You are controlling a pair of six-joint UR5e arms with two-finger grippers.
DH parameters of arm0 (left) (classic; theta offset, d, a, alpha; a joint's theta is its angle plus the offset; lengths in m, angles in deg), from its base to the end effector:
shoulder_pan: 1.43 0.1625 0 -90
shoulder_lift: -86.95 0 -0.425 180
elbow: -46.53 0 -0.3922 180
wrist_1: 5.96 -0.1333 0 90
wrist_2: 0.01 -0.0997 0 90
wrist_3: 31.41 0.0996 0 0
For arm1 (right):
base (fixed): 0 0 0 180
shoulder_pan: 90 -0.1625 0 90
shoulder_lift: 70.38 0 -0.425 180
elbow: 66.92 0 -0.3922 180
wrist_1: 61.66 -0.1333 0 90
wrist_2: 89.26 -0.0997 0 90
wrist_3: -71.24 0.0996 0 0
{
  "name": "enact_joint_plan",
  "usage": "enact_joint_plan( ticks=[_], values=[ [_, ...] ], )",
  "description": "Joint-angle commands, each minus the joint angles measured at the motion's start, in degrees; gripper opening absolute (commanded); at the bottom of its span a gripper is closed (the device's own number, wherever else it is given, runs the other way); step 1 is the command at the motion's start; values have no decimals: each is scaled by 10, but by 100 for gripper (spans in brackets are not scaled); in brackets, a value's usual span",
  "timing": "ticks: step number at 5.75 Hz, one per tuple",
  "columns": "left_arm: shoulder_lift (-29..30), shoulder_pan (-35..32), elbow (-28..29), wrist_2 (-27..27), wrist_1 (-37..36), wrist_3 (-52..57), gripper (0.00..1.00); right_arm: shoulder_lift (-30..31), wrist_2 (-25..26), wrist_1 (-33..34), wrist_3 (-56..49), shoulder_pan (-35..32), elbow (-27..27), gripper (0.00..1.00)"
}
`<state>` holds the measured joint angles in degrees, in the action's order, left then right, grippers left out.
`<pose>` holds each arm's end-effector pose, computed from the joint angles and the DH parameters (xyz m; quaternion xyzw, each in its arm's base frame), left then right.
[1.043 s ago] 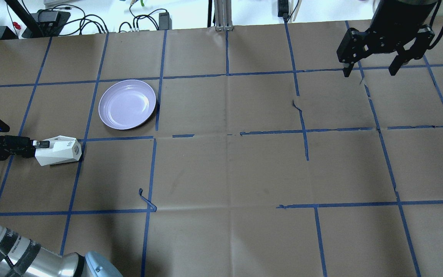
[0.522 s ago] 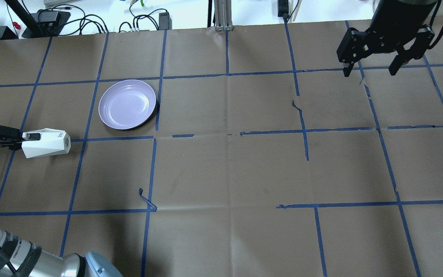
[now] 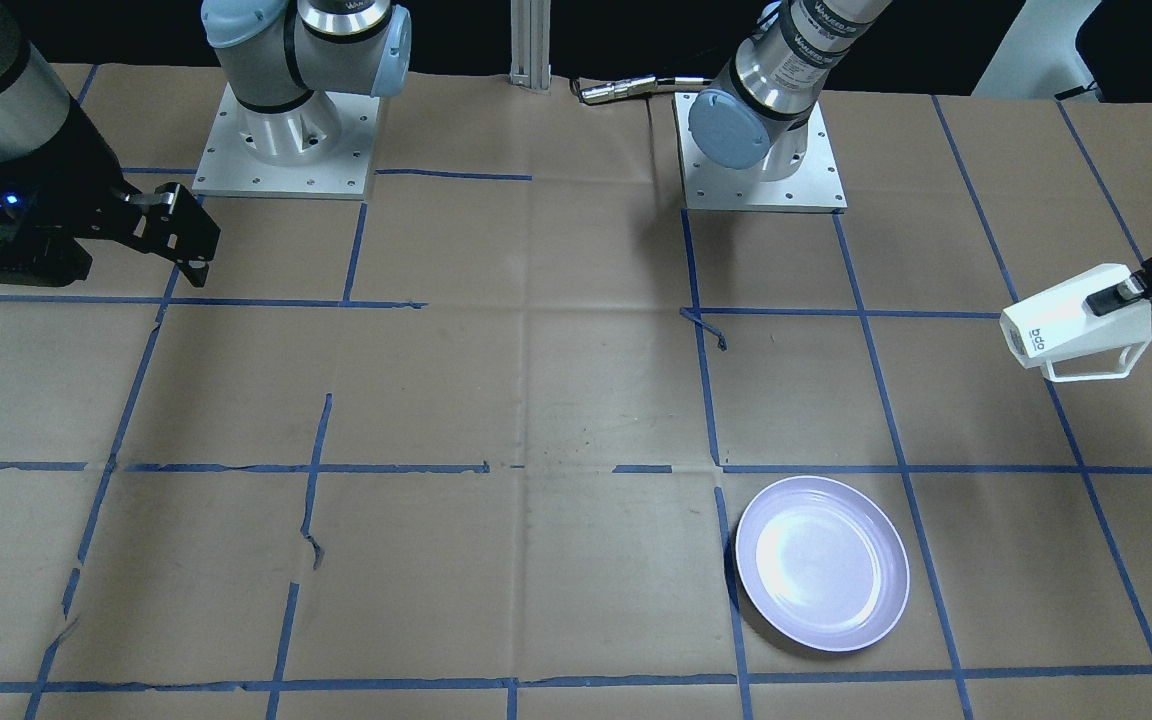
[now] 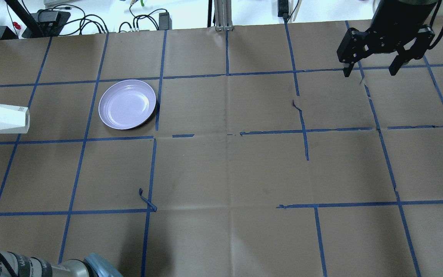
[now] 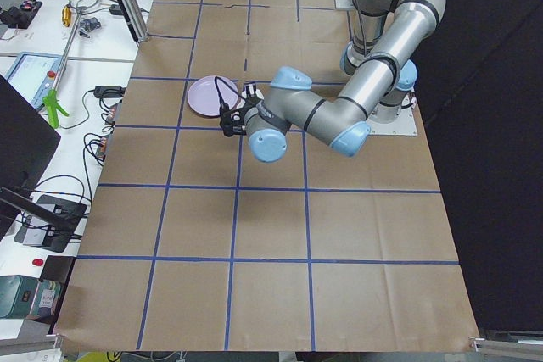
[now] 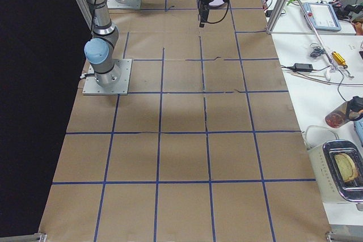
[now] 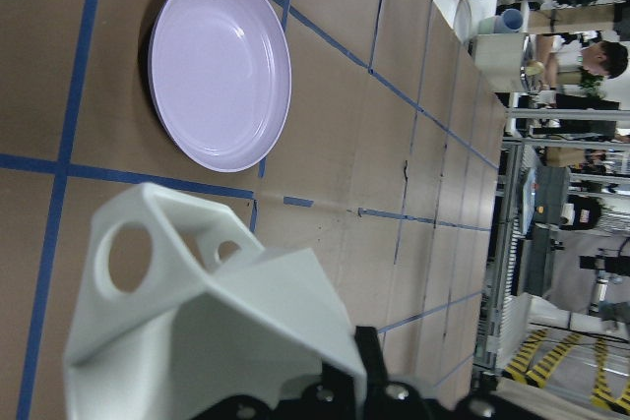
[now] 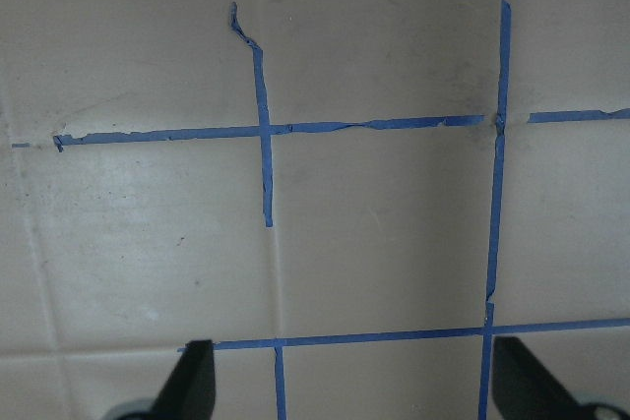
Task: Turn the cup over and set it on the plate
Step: 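Lift the white mug with the left gripper and rotate it upright, then carry the mug with the left gripper over the lavender plate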
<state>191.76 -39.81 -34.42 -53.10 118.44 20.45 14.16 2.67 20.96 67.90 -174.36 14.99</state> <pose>0.2906 -0.4765 0.4089 0.1068 -0.8911 0.0318 0.4398 0.0779 -0.5336 0.4961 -0.0194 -0.9988 -0.0426 0.0135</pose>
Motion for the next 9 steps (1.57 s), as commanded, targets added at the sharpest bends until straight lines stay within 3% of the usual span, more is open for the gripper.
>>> enact_joint_plan(
  ticks=[1, 2, 3, 5, 7, 9],
  values=[
    [-55, -130, -2, -113, -184, -208, 0, 0, 0, 0, 0, 0, 0, 100],
    [-49, -233, -3, -200, -274, -313, 0, 0, 0, 0, 0, 0, 0, 100],
    [-43, -320, -7, -250, -348, -400, 0, 0, 0, 0, 0, 0, 0, 100],
    [-17, -466, -10, -370, -431, -522, 0, 0, 0, 0, 0, 0, 0, 100],
    [26, -484, -31, -375, -463, -530, 0, 0, 0, 0, 0, 0, 0, 100],
    [85, -459, -109, -376, -641, -505, 0, 0, 0, 0, 0, 0, 0, 100]
  ],
)
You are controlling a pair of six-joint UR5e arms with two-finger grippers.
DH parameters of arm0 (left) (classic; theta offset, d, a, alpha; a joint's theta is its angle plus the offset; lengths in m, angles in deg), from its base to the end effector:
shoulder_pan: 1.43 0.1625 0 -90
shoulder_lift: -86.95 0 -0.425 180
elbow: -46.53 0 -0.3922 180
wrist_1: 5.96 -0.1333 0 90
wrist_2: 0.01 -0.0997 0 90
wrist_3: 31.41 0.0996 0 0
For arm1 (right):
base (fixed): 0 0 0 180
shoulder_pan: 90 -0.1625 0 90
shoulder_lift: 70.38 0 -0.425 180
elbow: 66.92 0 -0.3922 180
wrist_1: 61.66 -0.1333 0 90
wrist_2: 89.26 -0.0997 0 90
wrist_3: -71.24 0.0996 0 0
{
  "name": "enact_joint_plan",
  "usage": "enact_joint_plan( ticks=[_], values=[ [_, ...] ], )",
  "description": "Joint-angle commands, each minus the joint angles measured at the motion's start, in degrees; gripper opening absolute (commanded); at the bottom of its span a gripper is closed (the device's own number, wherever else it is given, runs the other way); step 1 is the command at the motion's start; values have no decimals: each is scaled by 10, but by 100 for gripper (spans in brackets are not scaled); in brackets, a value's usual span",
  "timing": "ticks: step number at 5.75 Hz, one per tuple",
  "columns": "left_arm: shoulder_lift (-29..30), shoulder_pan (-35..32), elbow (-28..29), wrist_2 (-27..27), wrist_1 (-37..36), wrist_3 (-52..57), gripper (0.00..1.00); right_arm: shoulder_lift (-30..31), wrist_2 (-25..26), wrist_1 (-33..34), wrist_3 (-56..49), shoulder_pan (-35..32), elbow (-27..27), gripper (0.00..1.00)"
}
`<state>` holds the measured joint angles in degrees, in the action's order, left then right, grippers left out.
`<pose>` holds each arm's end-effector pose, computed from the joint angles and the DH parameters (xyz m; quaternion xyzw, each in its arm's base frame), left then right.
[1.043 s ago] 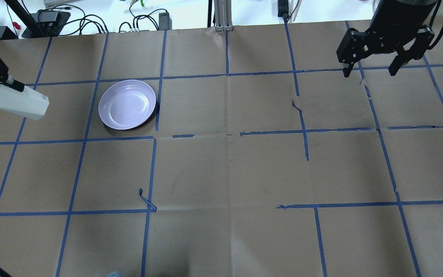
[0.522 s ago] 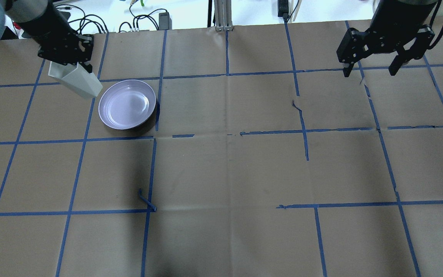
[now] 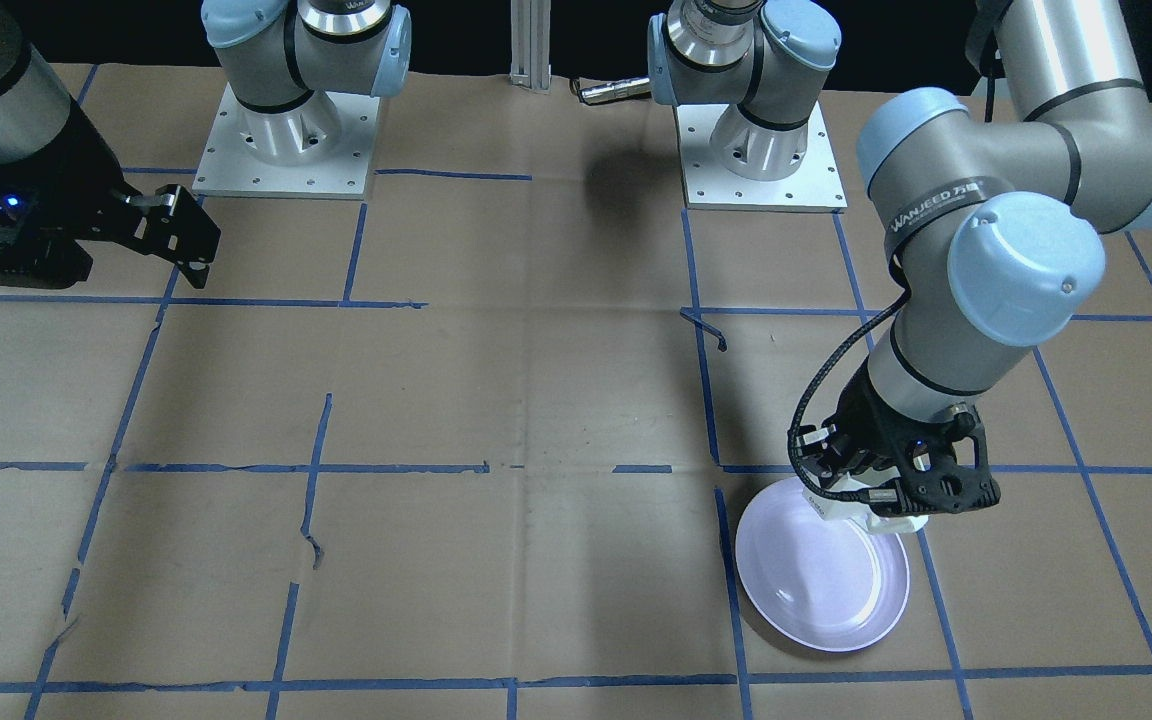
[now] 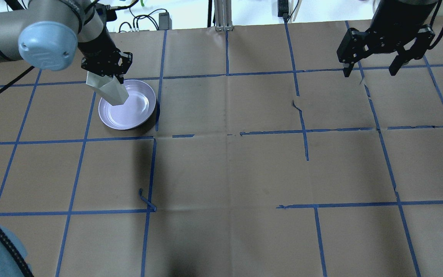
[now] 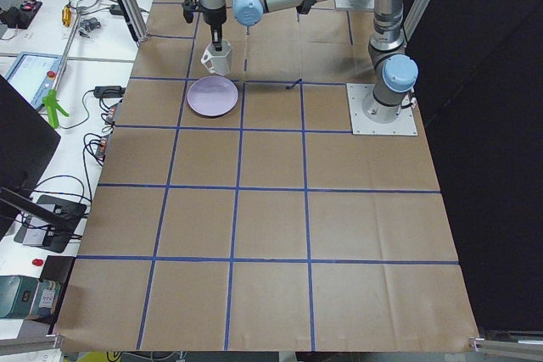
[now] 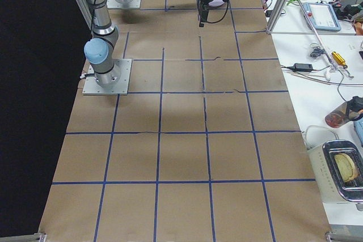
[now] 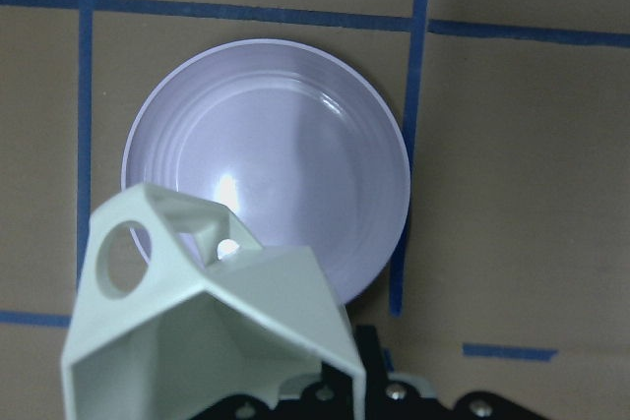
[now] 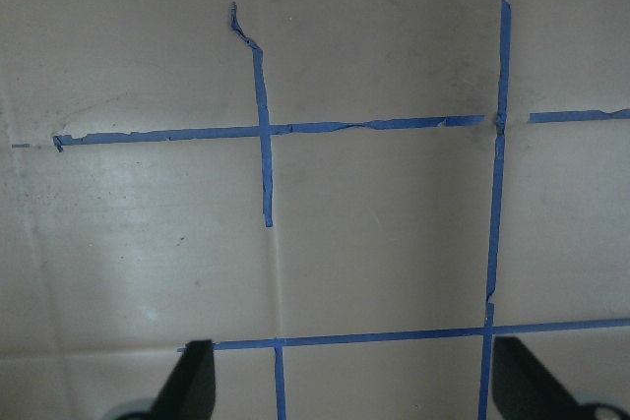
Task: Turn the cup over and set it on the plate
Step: 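Carry the mug with the left gripper over the lavender plate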
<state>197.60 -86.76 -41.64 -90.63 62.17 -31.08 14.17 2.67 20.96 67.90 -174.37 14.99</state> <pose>-0.0808 -0.6347 0.3395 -0.0380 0.9989 -0.0264 0.0066 0.0780 -0.5335 0.4962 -0.0193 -0.9988 -0.0425 0.0135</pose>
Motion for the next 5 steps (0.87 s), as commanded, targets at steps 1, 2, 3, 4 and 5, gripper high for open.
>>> enact_joint_plan(
  ticks=[1, 2, 3, 4, 5],
  values=[
    [45, 14, -51, -1, -105, 16, 0, 0, 0, 0, 0, 0, 0, 100],
    [60, 14, -51, -1, -112, 15, 0, 0, 0, 0, 0, 0, 0, 100],
    [65, 14, -51, -3, -111, 15, 1, 0, 0, 0, 0, 0, 0, 100],
    [72, 13, -50, -3, -111, 14, 43, 0, 0, 0, 0, 0, 0, 100],
    [73, 14, -38, -4, -104, 15, 98, 0, 0, 0, 0, 0, 0, 100]
  ],
)
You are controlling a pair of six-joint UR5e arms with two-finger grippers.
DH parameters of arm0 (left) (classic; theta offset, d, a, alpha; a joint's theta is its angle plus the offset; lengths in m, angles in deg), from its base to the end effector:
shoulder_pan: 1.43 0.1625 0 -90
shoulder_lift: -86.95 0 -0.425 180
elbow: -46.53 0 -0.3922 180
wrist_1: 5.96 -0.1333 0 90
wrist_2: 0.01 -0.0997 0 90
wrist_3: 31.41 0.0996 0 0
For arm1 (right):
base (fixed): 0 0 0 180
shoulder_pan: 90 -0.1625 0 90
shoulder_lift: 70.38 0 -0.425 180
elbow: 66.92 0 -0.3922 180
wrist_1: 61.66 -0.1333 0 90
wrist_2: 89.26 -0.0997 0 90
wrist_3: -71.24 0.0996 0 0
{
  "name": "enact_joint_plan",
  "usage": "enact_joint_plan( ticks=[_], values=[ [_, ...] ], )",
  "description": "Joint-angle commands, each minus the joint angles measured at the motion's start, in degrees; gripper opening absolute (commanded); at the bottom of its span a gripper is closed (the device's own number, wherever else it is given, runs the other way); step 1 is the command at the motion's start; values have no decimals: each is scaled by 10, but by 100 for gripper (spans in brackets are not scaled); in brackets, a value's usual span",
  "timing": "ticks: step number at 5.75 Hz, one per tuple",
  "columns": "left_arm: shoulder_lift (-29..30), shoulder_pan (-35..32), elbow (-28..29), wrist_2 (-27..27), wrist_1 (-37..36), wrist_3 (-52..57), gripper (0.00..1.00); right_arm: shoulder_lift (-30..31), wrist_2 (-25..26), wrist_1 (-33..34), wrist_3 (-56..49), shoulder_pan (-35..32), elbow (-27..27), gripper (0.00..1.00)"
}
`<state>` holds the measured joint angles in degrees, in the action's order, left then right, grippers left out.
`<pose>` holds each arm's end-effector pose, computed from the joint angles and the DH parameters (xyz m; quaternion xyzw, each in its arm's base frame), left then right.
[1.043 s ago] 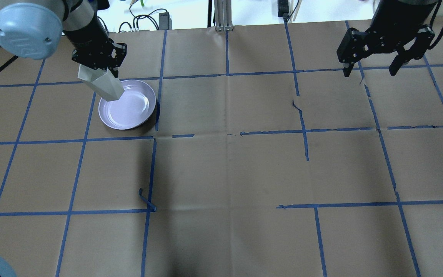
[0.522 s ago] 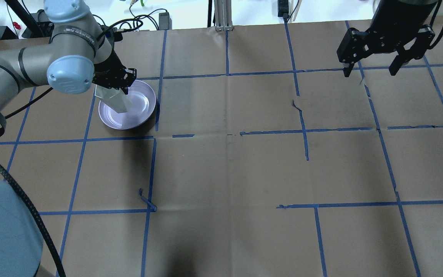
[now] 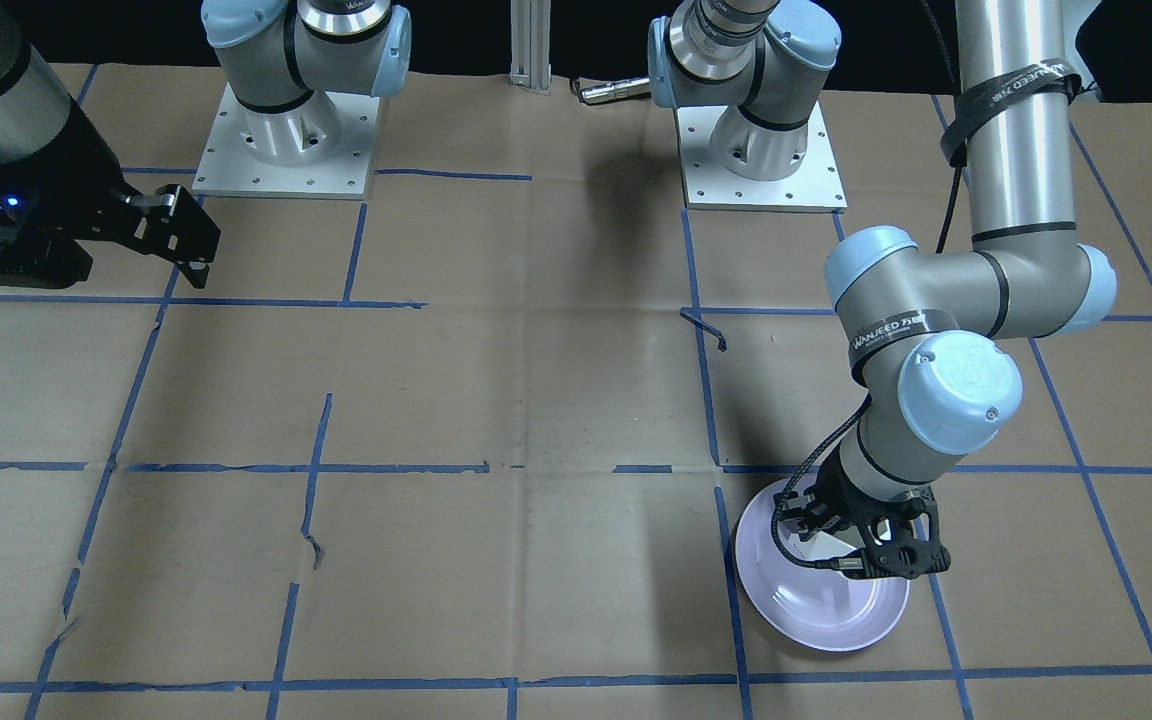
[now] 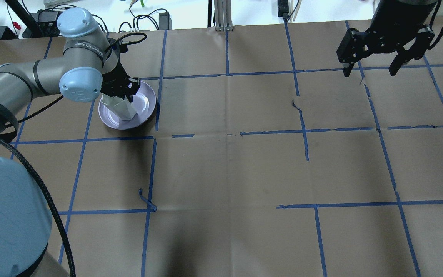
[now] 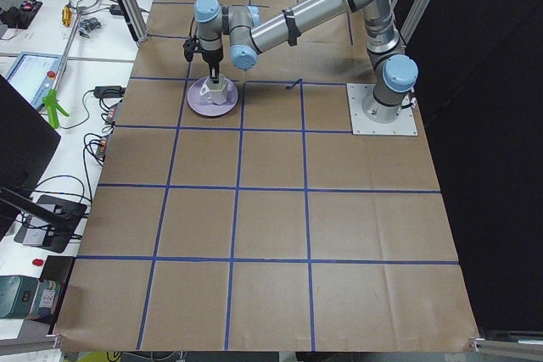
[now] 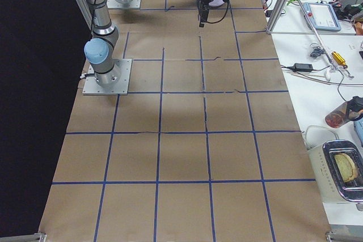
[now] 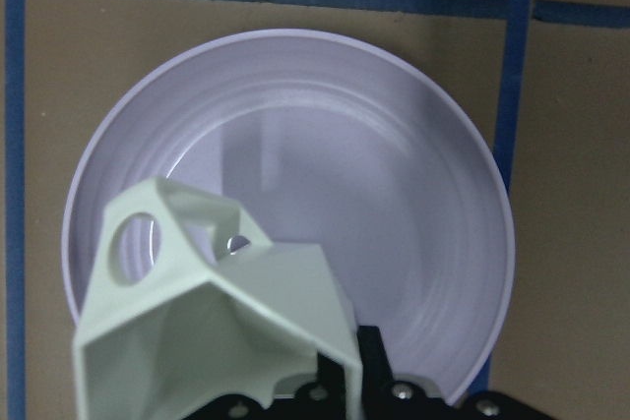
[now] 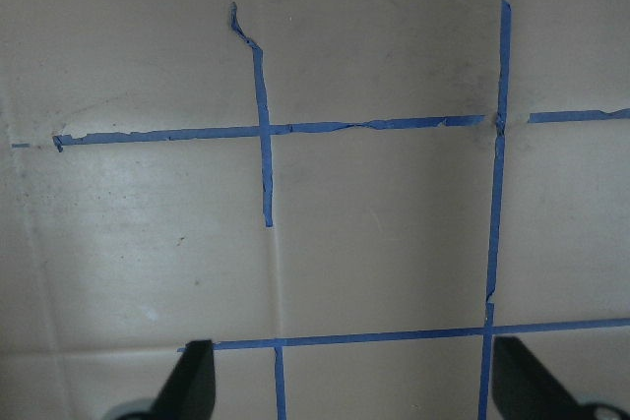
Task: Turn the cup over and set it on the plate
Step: 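Lower the mug onto the plate and open the left gripper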
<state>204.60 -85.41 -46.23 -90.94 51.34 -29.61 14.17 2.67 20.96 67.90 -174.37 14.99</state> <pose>-0.0639 -0.6494 0.2449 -0.0370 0.9991 -0.0194 0.0095 0.0780 -0.5335 0.4962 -0.0193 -0.9988 -0.0425 0.0135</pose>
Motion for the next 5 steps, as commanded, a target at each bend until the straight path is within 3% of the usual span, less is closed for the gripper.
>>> enact_joint_plan(
  ticks=[1, 2, 4, 5],
  values=[
    [-10, 0, 13, -1, 9, 0, 99, 0, 0, 0, 0, 0, 0, 100],
    [-39, -5, 19, -1, 50, -1, 99, 0, 0, 0, 0, 0, 0, 100],
    [-117, -32, 73, 9, 270, -23, 100, 0, 0, 0, 0, 0, 0, 100],
    [-149, -67, 80, 8, 308, -66, 100, 0, 0, 0, 0, 0, 0, 100]
  ],
)
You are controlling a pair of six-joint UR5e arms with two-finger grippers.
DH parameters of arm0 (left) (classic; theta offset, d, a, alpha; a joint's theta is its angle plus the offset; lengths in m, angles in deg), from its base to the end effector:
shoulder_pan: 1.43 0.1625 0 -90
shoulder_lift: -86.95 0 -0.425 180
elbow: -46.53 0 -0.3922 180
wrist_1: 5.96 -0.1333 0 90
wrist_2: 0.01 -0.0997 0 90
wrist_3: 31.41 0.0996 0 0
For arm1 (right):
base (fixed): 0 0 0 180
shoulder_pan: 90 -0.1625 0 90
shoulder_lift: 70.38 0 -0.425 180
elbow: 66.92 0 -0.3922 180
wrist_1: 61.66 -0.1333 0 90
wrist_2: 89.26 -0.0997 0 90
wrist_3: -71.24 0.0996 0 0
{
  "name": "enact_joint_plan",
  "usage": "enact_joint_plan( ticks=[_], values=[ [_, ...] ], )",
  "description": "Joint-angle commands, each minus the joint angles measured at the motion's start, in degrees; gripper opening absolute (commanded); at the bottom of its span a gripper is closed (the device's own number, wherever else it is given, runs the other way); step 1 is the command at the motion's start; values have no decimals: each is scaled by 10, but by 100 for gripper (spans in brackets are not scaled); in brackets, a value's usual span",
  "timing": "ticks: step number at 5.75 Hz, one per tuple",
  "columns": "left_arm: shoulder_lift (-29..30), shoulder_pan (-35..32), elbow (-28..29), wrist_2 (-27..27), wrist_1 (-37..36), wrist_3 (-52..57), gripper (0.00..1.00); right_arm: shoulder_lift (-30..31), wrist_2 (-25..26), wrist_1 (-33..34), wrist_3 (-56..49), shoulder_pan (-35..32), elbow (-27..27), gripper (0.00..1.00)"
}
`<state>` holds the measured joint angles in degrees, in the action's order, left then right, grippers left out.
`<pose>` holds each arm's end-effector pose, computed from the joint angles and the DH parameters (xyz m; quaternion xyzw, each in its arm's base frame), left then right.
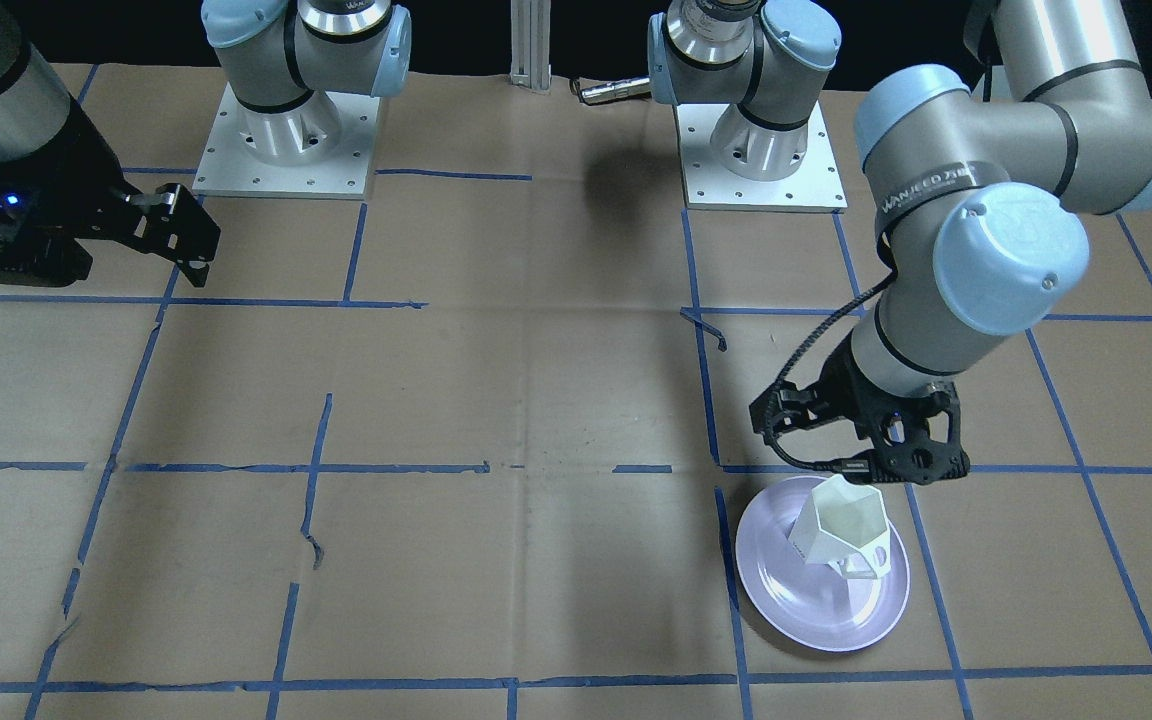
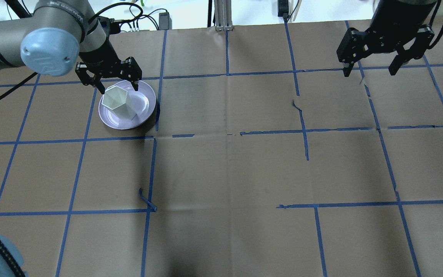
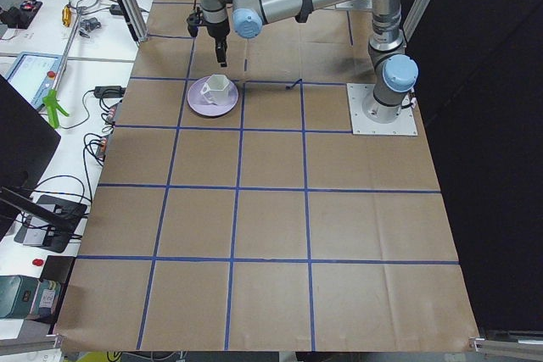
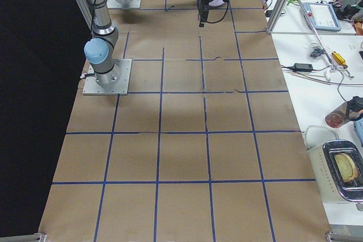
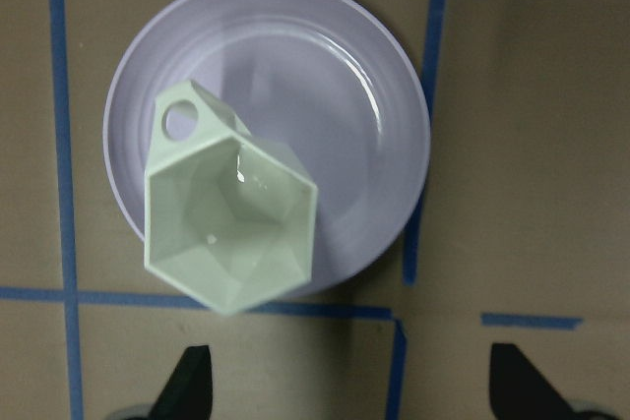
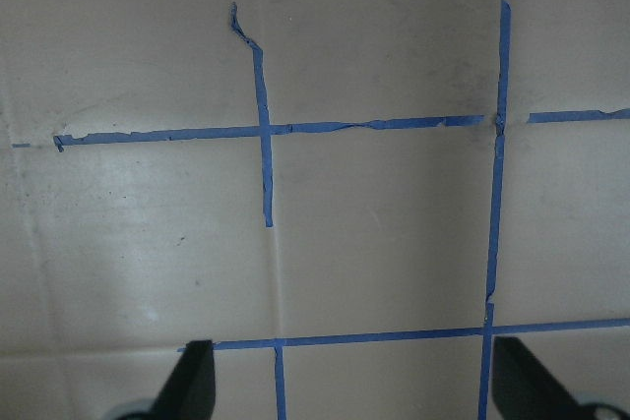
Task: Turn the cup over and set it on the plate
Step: 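Lower the mug onto the plate and open the left gripper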
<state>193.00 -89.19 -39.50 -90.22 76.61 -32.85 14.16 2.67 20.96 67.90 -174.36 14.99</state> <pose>-0.1097 -0.5971 0.3815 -0.0320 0.9987 0.0406 0.0015 0.0779 -0.5336 0.4961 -0.0194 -0.9988 -0.0426 0.0135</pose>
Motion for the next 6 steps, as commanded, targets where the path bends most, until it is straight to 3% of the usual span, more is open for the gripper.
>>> enact_joint_plan(
  ticks=[1, 2, 6],
  values=[
    [-67, -53, 13, 1, 112, -50, 100, 0, 0, 0, 0, 0, 0, 100],
    [-102, -51, 13, -1, 157, -45, 100, 0, 0, 0, 0, 0, 0, 100],
    [-109, -48, 7, 1, 159, -44, 100, 0, 0, 0, 0, 0, 0, 100]
  ],
)
